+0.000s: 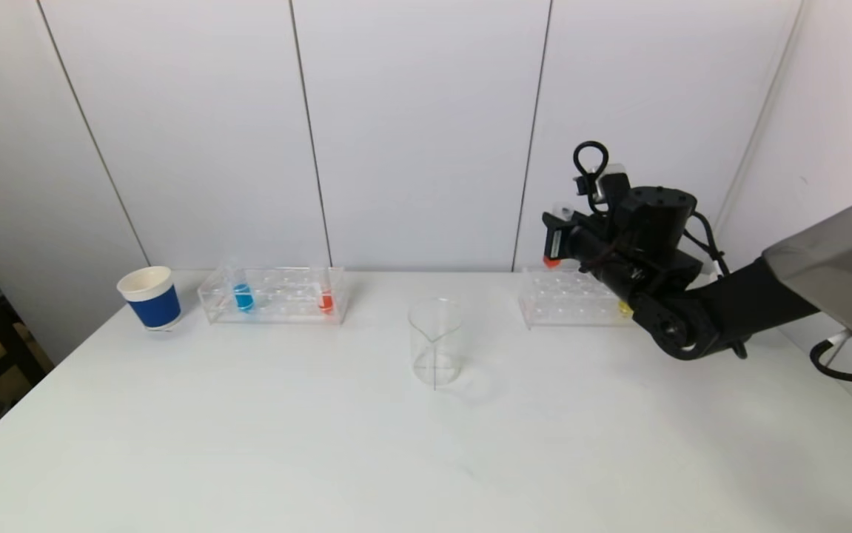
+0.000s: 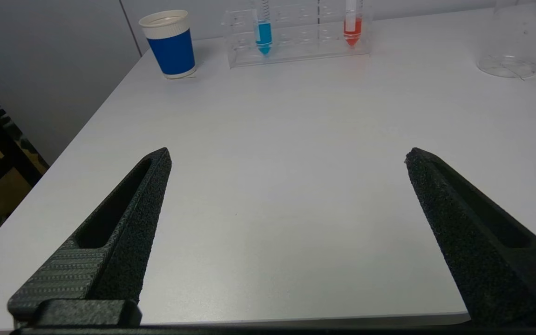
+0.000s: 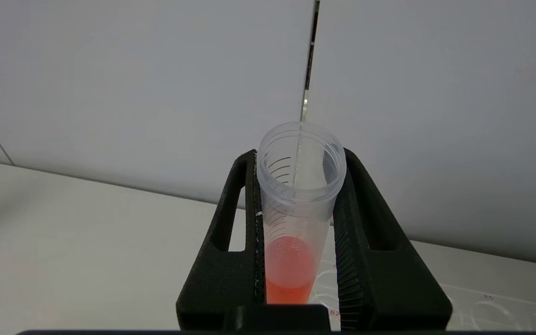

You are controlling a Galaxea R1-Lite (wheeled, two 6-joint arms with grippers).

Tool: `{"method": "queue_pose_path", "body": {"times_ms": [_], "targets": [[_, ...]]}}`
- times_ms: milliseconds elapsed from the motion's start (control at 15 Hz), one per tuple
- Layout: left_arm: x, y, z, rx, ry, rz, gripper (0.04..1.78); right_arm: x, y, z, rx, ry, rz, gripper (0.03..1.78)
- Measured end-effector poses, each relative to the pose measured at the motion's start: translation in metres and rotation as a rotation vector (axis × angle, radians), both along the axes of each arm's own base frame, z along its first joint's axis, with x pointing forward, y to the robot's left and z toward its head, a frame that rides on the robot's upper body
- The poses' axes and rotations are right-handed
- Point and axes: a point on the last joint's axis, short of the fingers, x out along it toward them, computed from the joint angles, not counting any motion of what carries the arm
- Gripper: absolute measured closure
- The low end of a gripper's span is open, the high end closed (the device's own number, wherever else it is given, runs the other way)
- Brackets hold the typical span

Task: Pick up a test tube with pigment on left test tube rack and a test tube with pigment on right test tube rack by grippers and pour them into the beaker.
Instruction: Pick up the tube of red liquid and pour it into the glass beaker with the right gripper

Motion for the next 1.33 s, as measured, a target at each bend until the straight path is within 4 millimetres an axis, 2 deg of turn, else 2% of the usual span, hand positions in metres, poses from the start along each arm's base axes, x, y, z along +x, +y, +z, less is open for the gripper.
{"method": "queue_pose_path", "body": {"times_ms": [467, 867, 1333], "targets": [[0.0, 0.0, 0.0, 0.0, 0.0, 0.0, 0.06, -0.012, 0.004, 0.029, -0.027, -0.026, 0.027, 1.33], [0.0, 0.0, 0.0, 0.0, 0.0, 0.0, 0.06, -0.022, 0.006, 0.044, -0.129, -0.077, 0.048, 1.33], [0.0, 0.0, 0.0, -0.001, 0.001, 0.0, 0.06, -0.029, 0.017, 0.039, -0.305, -0.113, 0.169, 1.33]]}}
